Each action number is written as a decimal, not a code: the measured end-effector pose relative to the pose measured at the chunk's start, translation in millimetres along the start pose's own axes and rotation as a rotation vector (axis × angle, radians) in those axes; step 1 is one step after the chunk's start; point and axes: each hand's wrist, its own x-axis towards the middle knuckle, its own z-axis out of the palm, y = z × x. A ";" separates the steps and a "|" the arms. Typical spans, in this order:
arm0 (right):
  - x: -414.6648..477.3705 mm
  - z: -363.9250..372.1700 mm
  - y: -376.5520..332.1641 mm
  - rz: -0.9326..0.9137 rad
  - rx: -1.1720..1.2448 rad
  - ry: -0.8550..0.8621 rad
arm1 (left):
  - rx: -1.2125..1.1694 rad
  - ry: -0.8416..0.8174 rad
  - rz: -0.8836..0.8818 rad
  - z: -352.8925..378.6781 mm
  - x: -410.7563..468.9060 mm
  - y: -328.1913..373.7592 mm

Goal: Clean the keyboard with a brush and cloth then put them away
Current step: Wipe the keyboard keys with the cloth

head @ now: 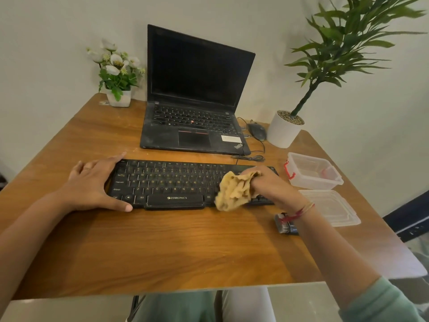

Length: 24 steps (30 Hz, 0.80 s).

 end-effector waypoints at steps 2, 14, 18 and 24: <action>3.1 -17.1 1.2 0.045 -0.007 0.194 | 0.008 -0.023 0.005 -1.2 -0.9 -0.2; 38.4 -23.0 61.0 0.146 -0.662 0.187 | 0.007 -0.007 0.025 1.2 -0.4 -0.7; 24.4 -26.9 67.9 0.162 -0.657 0.176 | 0.007 0.020 0.010 1.9 -0.4 -0.7; -15.8 -30.1 60.2 0.192 -0.745 0.143 | 0.013 0.055 0.016 5.7 0.4 -3.5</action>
